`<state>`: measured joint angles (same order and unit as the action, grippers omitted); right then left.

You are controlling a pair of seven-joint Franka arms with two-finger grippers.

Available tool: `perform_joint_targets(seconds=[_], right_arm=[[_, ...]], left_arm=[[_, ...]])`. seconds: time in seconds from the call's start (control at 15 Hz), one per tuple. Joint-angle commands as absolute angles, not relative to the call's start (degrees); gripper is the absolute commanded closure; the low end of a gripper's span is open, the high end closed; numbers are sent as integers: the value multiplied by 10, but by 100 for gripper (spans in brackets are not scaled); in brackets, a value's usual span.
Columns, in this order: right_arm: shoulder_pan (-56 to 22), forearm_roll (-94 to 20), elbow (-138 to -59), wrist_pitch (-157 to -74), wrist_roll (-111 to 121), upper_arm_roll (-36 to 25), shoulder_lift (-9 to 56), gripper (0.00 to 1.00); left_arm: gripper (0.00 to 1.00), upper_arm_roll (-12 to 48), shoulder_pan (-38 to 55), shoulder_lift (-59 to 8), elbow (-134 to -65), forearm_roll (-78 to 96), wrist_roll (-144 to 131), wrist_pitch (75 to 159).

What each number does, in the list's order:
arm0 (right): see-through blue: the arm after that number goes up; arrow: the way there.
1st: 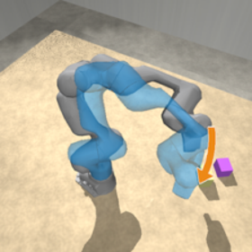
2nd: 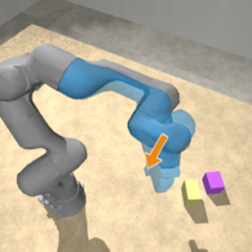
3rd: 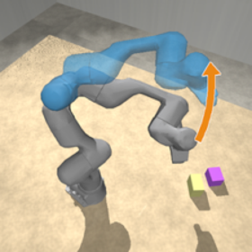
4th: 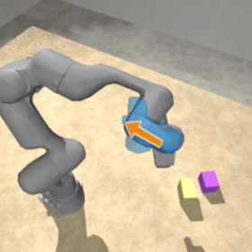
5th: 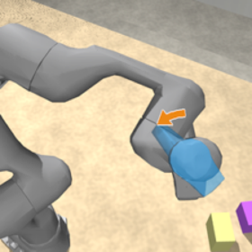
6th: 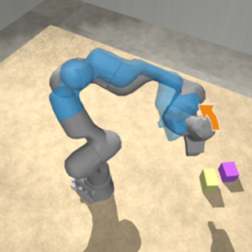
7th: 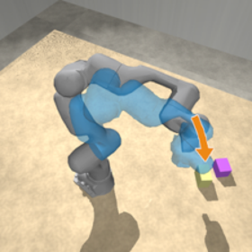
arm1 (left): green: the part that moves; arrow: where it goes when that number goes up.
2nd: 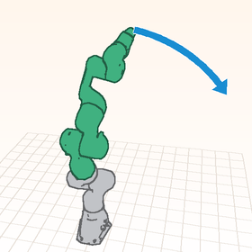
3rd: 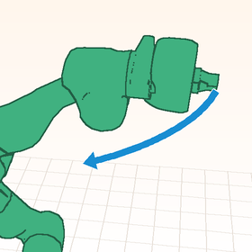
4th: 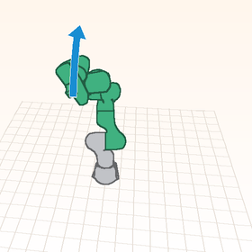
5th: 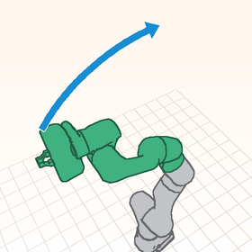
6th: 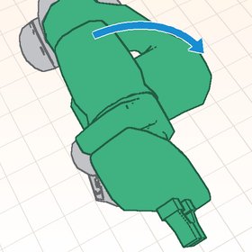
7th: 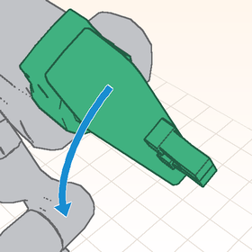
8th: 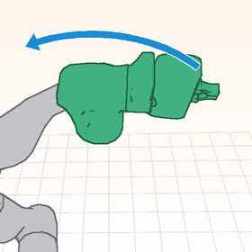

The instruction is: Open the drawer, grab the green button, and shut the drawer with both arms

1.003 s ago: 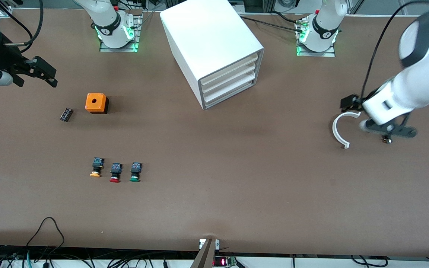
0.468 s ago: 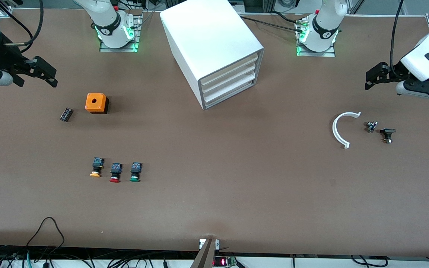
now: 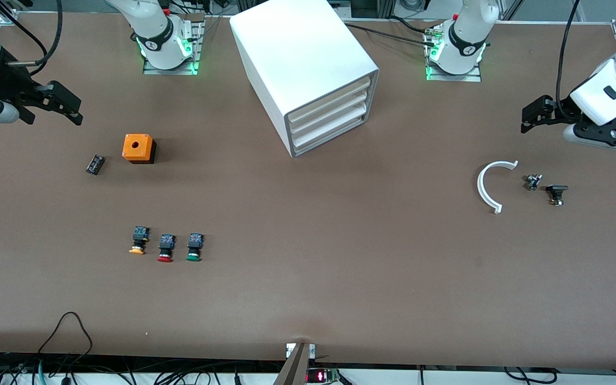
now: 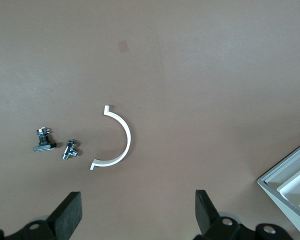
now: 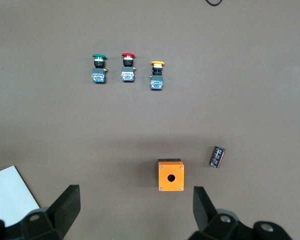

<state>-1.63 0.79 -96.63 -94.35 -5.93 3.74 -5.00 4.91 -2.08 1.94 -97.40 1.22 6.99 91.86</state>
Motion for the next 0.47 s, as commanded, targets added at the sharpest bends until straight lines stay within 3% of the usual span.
perform_joint_targets(seconds=[0.0, 0.4], right_arm=[[-11, 10, -953, -933, -61, 41, -45, 0], [-11, 10, -952, -933, -66, 41, -45, 0]], left_arm=[[0, 49, -16, 6, -946, 8, 51, 897], [0, 47, -23, 4, -940, 16, 54, 877]])
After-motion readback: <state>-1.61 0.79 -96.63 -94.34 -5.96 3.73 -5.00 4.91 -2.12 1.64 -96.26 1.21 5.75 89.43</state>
